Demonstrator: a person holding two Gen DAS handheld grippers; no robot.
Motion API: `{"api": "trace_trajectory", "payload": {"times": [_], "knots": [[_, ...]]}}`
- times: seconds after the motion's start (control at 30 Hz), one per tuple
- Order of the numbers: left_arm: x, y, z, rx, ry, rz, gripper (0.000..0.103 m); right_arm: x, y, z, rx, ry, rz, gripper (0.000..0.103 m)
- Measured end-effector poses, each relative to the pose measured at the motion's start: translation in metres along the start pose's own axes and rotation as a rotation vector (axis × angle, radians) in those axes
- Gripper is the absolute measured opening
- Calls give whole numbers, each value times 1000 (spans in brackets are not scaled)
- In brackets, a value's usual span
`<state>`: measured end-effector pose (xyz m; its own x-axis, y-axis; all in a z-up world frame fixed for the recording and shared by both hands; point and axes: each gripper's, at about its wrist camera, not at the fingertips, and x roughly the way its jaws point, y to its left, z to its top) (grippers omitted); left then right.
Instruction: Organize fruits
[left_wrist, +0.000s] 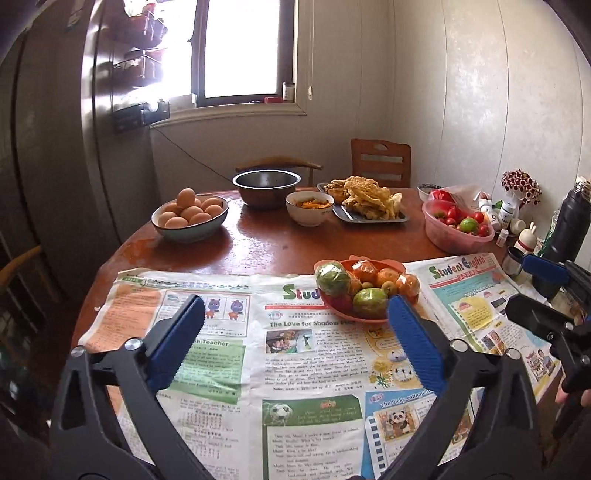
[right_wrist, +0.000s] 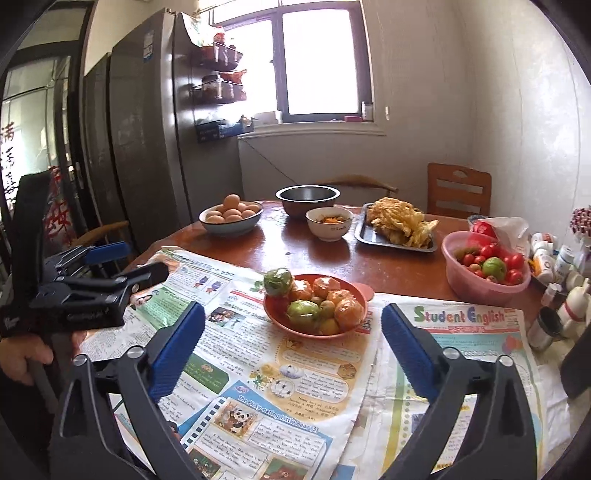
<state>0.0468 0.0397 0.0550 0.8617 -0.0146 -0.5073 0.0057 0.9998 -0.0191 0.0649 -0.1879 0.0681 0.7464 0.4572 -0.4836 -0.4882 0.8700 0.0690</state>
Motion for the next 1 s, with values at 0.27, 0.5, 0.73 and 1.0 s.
{"api": "trace_trajectory", "payload": {"times": [0.27,0.5,0.73,1.0], "knots": [[-4,-2,-11,-10,40,16,93,-8,-5,-10,49,31,-54,99],[-9,-10,-13,3,48,8,94,-10,-3,-16,62,54,-86,99],[-12,-10,-13,0,45,11,93,-12,-2,-17,75,57,-89,99],[-12,-9,-14,-1,45,6,93,-12,-3,-17,84,56,-94,99]]}}
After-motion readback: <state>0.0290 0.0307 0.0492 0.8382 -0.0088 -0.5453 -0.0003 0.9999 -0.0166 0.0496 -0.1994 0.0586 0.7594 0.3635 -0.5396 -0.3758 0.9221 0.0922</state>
